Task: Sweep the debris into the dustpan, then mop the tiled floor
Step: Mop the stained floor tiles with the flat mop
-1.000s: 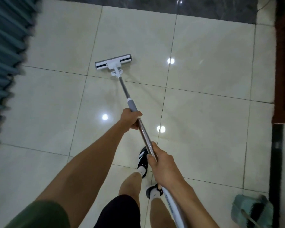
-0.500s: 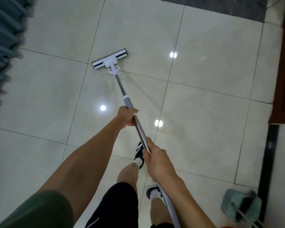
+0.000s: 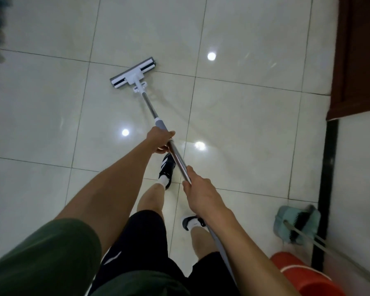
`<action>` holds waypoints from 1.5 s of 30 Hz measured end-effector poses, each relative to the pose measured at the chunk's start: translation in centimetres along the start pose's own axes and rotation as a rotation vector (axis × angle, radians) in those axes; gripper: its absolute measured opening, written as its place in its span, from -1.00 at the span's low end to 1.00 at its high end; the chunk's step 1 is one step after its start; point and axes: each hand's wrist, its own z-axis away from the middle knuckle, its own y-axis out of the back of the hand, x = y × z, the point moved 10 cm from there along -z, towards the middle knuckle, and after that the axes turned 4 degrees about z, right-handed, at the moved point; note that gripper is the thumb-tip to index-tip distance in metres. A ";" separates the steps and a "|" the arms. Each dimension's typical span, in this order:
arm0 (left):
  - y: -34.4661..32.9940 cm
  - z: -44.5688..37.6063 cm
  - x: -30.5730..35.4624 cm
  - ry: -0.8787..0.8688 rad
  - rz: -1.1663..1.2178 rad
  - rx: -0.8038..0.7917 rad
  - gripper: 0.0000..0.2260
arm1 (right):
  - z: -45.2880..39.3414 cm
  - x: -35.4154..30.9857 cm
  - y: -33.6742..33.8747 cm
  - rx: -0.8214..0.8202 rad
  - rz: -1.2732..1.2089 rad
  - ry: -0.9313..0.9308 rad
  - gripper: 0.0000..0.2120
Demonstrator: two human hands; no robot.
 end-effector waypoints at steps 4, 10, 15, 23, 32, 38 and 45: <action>-5.0 4.5 -1.7 -0.130 -0.114 -0.002 -0.64 | 3.4 5.2 -0.7 -0.014 0.008 0.020 -0.58; -10.7 9.1 -3.2 -0.344 -0.474 0.016 -0.67 | 7.7 10.7 0.0 -0.033 0.064 0.005 -0.63; -11.7 9.8 -2.9 -0.362 -0.452 -0.035 -0.57 | 7.9 10.1 2.4 0.059 0.184 0.005 -0.67; -12.7 8.2 -0.3 -0.547 -0.644 -0.038 -0.46 | 5.3 10.9 4.8 0.047 0.196 -0.075 -0.78; -15.0 9.4 2.8 -0.710 -0.926 -0.091 -0.53 | 6.0 12.0 7.7 0.077 0.258 -0.036 -0.69; -17.3 11.7 5.3 -0.741 -0.845 -0.072 -0.54 | 7.4 13.0 12.3 0.155 0.343 0.006 -0.75; -23.1 15.5 7.0 -0.738 -0.782 -0.079 -0.55 | 10.7 17.4 17.0 0.207 0.428 0.035 -0.85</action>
